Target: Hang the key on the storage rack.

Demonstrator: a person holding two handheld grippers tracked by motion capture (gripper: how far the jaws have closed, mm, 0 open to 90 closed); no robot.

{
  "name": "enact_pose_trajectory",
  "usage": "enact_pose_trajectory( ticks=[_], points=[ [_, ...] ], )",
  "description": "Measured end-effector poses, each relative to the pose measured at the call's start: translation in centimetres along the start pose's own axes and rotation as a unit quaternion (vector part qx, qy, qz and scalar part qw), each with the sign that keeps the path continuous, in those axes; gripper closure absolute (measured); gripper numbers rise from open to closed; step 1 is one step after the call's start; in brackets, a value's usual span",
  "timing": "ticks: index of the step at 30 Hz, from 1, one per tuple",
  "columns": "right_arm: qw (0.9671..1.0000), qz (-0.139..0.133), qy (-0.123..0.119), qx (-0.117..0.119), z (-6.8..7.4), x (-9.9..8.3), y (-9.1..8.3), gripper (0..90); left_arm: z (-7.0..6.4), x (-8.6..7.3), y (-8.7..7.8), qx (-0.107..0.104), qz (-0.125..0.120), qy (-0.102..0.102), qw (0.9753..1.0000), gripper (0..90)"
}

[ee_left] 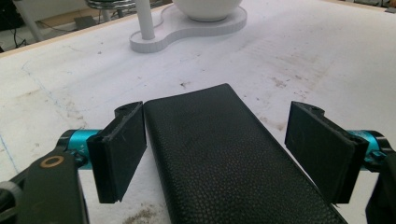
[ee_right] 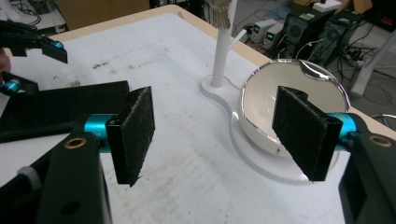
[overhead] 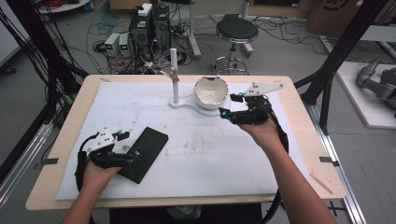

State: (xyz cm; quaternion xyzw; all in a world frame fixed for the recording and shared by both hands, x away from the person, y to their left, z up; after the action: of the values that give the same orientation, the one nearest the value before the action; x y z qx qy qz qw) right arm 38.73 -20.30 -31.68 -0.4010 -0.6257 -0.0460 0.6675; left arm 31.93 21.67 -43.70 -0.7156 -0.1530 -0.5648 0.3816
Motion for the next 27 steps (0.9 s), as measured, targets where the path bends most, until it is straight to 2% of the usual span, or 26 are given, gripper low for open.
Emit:
enact_pose_trajectory(
  ticks=[3,4,5,6,7,13,15,16,18,19,22,27],
  points=[
    [0.9999,-0.009,0.005,-0.004,0.1,-1.5,-0.9,28.9,0.1,0.2,0.5,-0.006,0.002,-0.001,1.0,20.6],
    [0.9999,-0.009,0.005,-0.004,0.1,-1.5,-0.9,28.9,0.1,0.2,0.5,-0.006,0.002,-0.001,1.0,20.6],
    [0.9998,-0.016,0.012,-0.008,0.1,-2.6,-1.4,27.7,0.1,0.2,0.8,-0.009,0.007,-0.001,0.9999,20.6],
    [0.9998,-0.016,0.012,-0.008,0.1,-2.6,-1.4,27.7,0.1,0.2,0.8,-0.009,0.007,-0.001,0.9999,20.6],
    [0.9995,-0.015,0.023,-0.012,0.1,-3.9,-1.9,26.5,0.1,0.3,0.9,-0.011,0.006,0.0,0.9999,20.7],
    [0.9983,-0.024,0.039,-0.037,0.1,-7.2,-3.1,23.7,0.3,0.3,1.2,-0.011,0.009,0.009,0.9998,20.6],
    [0.9979,-0.03,0.039,-0.042,0.2,-7.8,-3.2,23.6,0.3,0.3,1.1,-0.012,0.009,0.009,0.9999,20.7],
    [0.9974,-0.03,0.047,-0.046,0.3,-8.9,-3.3,22.5,0.2,0.3,1.0,-0.012,0.006,0.009,0.9999,20.6],
    [0.997,-0.032,0.053,-0.047,0.4,-9.5,-3.3,22.5,0.2,0.3,1.0,-0.012,0.004,0.009,0.9999,20.6],
    [0.9963,-0.032,0.059,-0.053,0.5,-10.7,-3.2,21.8,0.3,0.3,1.0,-0.012,0.005,0.008,0.9999,20.6],
    [0.9959,-0.033,0.07,-0.047,0.5,-11.5,-3.0,21.4,0.4,0.3,1.2,-0.011,0.007,0.001,0.9999,20.6],
    [0.9958,-0.04,0.064,-0.052,0.5,-11.5,-3.2,21.4,0.3,0.4,1.2,-0.013,0.003,0.001,0.9999,20.6]
  ],
)
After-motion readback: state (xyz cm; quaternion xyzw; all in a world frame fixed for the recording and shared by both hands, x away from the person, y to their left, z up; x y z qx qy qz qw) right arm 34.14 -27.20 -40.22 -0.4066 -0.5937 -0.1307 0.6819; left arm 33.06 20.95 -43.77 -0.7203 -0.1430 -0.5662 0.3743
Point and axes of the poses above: each handheld gripper's, and its own axes: y roughly forward along the jaws, x roughly out of its top, z roughly to its left, the point moved 3 cm from there along y, roughly forward along the jaws, and after that the axes turned 4 degrees about -y, right-handed, at the moved point
